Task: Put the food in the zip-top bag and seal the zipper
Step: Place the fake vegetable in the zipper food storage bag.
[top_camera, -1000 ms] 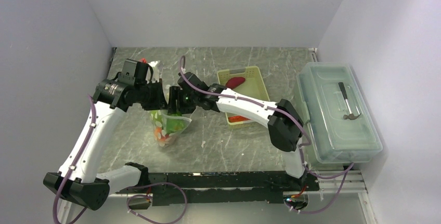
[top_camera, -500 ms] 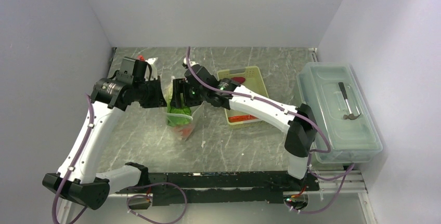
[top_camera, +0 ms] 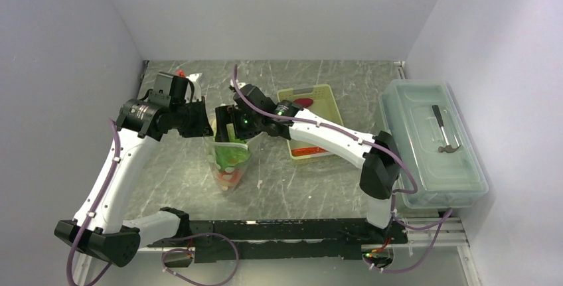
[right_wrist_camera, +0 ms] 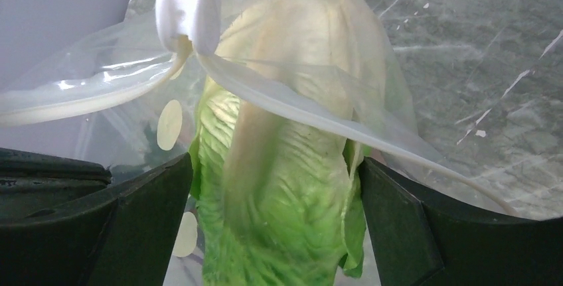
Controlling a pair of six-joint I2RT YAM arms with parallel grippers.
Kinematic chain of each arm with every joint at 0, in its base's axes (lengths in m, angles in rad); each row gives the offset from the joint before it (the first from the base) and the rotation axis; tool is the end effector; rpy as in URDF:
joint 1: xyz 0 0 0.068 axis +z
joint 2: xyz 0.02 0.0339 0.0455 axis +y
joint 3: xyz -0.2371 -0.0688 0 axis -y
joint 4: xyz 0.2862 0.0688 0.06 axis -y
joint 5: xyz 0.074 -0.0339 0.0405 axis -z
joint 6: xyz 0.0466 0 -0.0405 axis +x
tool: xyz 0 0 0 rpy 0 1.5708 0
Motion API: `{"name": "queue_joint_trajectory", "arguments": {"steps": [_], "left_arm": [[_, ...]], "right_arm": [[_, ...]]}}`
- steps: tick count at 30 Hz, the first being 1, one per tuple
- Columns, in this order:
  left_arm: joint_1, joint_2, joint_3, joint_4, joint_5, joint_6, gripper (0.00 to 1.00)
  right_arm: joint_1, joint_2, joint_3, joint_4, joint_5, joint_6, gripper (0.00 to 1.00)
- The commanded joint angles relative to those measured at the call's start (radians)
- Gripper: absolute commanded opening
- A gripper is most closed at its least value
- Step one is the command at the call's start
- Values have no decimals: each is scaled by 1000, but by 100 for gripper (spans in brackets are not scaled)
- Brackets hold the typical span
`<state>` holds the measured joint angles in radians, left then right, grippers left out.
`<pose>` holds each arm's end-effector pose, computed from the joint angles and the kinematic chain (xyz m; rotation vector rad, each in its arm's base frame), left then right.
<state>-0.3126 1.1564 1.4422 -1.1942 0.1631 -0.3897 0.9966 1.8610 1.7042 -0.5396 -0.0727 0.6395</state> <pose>0.2413 -0.0859 0.3742 -0.0265 2.5308 -0.4934 0.2537 0.3984 0.2780 -0.4753 2.3995 0.8950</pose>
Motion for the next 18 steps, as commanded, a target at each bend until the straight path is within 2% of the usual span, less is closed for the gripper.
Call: {"name": "queue_joint_trajectory", "arguments": {"steps": [1, 4, 10, 14, 18], "left_arm": [[3, -7, 26, 16, 13, -11, 5], [3, -8, 20, 18, 12, -8, 6], [3, -7, 9, 23, 9, -4, 5], [3, -4, 10, 24, 10, 0, 5], [3, -4, 8, 27, 16, 0, 5]], "right_arm": [[-1, -8, 72, -24, 10, -25, 99], [0, 7, 107, -69, 37, -43, 100], [0, -33, 90, -55, 69, -46, 98], [0, -56, 85, -36, 82, -48, 89], [2, -50, 103, -34, 110, -58, 70]]}}
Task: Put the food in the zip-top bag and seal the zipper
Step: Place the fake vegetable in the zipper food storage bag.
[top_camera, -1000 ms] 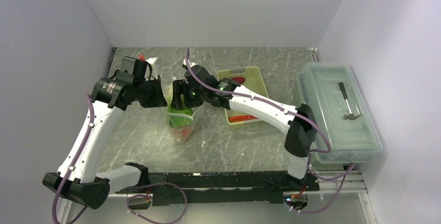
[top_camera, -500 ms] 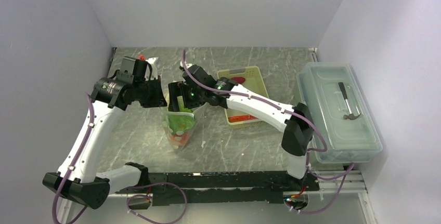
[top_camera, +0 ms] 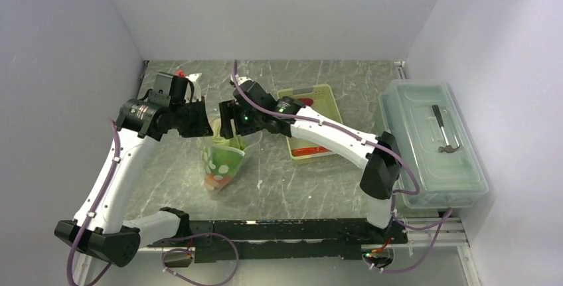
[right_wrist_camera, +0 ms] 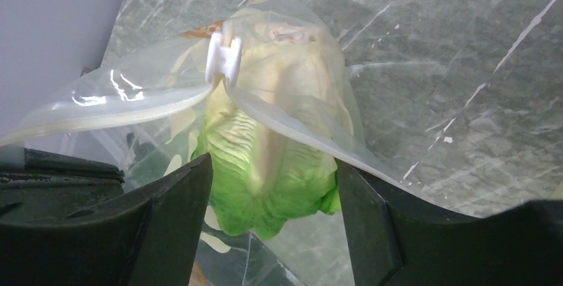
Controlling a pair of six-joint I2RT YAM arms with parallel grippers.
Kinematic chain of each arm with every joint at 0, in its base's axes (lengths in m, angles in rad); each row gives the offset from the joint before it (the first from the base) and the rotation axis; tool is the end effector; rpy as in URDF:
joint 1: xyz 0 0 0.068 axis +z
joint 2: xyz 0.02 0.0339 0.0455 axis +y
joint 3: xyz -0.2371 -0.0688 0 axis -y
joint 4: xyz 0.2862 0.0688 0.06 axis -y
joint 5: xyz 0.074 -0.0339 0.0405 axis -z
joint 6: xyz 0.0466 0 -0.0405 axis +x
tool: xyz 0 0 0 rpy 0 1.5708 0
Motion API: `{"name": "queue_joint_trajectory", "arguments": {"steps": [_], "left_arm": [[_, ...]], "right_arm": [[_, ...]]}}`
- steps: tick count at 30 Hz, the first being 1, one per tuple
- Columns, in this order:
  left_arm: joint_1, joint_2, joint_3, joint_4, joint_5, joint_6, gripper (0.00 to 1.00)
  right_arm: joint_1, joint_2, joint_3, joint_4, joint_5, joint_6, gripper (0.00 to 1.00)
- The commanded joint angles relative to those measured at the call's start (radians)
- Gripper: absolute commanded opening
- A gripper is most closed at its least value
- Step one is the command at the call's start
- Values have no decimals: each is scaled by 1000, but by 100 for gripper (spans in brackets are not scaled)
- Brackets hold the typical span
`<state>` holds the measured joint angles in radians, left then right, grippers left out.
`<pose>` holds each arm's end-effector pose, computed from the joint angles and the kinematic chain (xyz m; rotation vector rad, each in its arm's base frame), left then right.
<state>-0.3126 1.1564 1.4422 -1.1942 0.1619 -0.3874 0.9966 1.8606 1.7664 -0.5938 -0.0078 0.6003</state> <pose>0.2413 -0.0859 0.3742 -0.0241 2.5304 -0.4910 0.2558 0.3961 0.2969 -0.4779 2.3574 0.8206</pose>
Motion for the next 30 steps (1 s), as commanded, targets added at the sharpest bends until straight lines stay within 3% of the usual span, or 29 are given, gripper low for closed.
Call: {"name": "queue_joint_trajectory", "arguments": {"steps": [1, 5, 9, 19, 30], "left_arm": [[3, -6, 7, 27, 17, -2, 5], [3, -4, 4, 30, 18, -2, 5], [3, -1, 4, 30, 26, -2, 5], [3, 5, 13, 32, 68, -5, 5], [3, 9, 3, 37, 83, -2, 5]], "right_arm": [[2, -44, 48, 21, 38, -20, 62], [1, -17, 57, 31, 13, -10, 32], [4, 7, 48, 58, -10, 6, 19], [3, 127, 53, 125, -31, 47, 8], [5, 140, -6, 226, -140, 85, 7]]}}
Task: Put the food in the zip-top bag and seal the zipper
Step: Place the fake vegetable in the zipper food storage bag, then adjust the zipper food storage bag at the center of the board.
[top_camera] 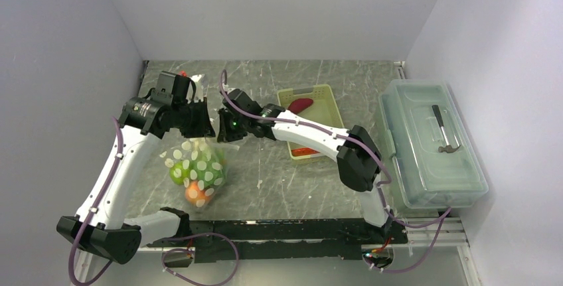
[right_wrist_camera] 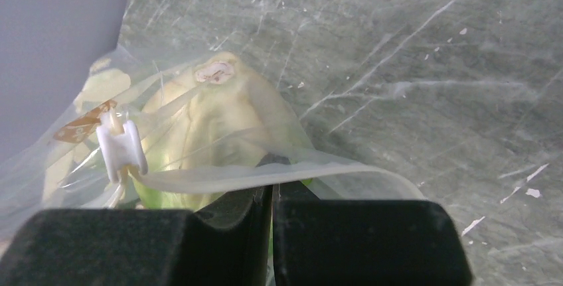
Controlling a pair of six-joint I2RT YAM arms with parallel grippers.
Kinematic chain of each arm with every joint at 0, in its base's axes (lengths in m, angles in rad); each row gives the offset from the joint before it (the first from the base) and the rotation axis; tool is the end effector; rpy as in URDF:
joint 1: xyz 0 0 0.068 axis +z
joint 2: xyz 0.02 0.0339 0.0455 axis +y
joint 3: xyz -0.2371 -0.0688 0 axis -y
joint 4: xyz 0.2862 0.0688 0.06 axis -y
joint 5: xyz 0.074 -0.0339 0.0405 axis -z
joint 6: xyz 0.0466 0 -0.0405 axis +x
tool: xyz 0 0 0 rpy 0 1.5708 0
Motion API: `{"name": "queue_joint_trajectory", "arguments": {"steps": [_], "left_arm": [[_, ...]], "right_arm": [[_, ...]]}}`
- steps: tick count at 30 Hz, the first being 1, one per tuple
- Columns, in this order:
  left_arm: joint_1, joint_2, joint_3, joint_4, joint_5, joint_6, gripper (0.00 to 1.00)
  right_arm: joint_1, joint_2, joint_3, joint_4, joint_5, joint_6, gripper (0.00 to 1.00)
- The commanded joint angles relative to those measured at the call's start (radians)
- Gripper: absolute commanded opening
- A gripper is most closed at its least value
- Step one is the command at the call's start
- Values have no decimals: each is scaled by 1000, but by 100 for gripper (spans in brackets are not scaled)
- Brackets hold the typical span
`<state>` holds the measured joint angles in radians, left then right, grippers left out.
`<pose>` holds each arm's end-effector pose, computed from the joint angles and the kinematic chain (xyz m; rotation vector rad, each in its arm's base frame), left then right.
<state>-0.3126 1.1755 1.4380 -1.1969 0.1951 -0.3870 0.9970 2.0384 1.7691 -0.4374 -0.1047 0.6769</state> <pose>0.2453 -0.0888 0.3682 -0.0127 2.5607 -0.5242 0.2729 0.4312 0.2287 -0.4536 2.4346 0.9346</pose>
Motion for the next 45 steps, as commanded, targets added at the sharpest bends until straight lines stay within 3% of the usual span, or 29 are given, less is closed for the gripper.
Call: {"name": "queue_joint_trajectory", "arguments": {"steps": [1, 8, 20, 28, 33, 37, 45], "left_arm": [[3, -10, 7, 38, 50, -1, 5], [3, -11, 2, 27, 30, 10, 5], [3, -13, 11, 13, -16, 23, 4], [3, 1, 25, 18, -1, 25, 4], [3, 5, 29, 17, 3, 26, 4], [3, 4, 33, 12, 1, 30, 4], [3, 0, 43, -6, 6, 34, 5]], "right_arm": [[5, -43, -12, 74, -52, 6, 7], [5, -102, -35, 73, -87, -34, 11], [5, -241, -40, -62, -31, -194, 28], [4, -347, -40, -159, 55, -269, 50], [4, -410, -80, -177, 127, -289, 56], [3, -413, -102, -186, 168, -324, 61], [-14, -351, -89, -175, 87, -370, 66]]}}
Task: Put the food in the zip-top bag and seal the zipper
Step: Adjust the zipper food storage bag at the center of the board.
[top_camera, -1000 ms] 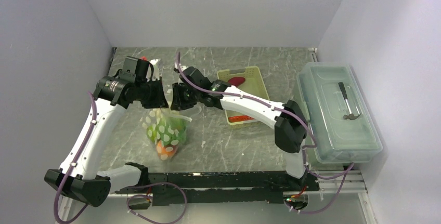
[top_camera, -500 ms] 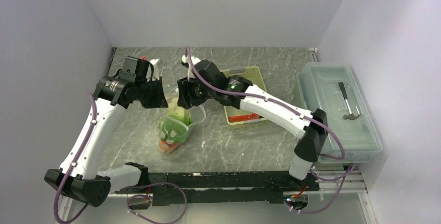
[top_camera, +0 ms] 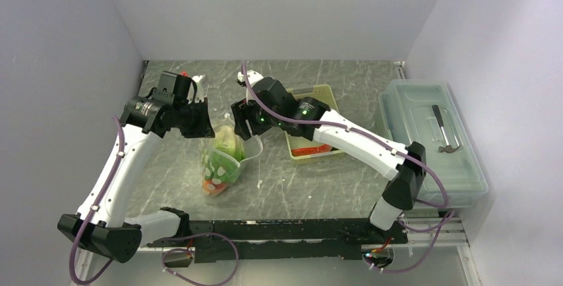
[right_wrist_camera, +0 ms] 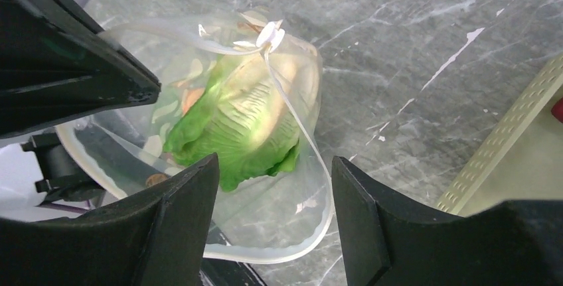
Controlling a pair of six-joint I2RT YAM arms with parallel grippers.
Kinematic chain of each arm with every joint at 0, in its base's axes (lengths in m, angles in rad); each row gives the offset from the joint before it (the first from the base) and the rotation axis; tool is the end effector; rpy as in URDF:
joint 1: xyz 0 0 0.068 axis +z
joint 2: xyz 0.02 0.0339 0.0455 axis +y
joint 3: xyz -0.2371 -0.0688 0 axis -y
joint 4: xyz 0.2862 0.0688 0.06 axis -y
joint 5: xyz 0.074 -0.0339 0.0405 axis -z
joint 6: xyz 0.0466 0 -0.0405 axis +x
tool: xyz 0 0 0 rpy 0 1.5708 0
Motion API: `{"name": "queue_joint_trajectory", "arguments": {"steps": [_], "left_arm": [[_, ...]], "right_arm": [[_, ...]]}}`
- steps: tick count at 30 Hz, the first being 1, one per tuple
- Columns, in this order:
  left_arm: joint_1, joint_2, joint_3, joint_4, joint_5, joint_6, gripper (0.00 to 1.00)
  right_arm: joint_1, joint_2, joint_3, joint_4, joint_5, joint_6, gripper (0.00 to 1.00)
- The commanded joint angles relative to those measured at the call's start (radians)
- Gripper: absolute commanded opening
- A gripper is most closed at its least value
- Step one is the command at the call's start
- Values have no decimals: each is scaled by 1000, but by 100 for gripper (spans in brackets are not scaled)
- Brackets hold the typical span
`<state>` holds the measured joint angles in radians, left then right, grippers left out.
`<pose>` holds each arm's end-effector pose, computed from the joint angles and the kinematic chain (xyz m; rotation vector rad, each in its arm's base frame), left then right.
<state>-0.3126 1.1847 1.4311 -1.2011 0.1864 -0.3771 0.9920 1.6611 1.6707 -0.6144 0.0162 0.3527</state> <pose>0.2475 -0.0891 0.3634 -0.0065 2.5789 -0.5040 0.2338 0.3564 0.3438 -0.7055 2.1623 0.7285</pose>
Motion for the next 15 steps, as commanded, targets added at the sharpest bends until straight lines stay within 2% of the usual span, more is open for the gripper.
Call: {"name": "queue_joint_trajectory", "arguments": {"steps": [1, 6, 13, 15], "left_arm": [[3, -11, 49, -2, 18, 24, 5], [3, -13, 58, -8, 27, 26, 5], [3, -21, 63, -23, 44, 27, 5], [3, -26, 63, -29, 47, 30, 5]], "right_arm": [[-10, 38, 15, 3, -42, -52, 66], [-13, 109, 64, -9, -99, -73, 67], [-15, 161, 99, -14, -52, -84, 66], [-15, 171, 108, -19, -48, -92, 63]]}}
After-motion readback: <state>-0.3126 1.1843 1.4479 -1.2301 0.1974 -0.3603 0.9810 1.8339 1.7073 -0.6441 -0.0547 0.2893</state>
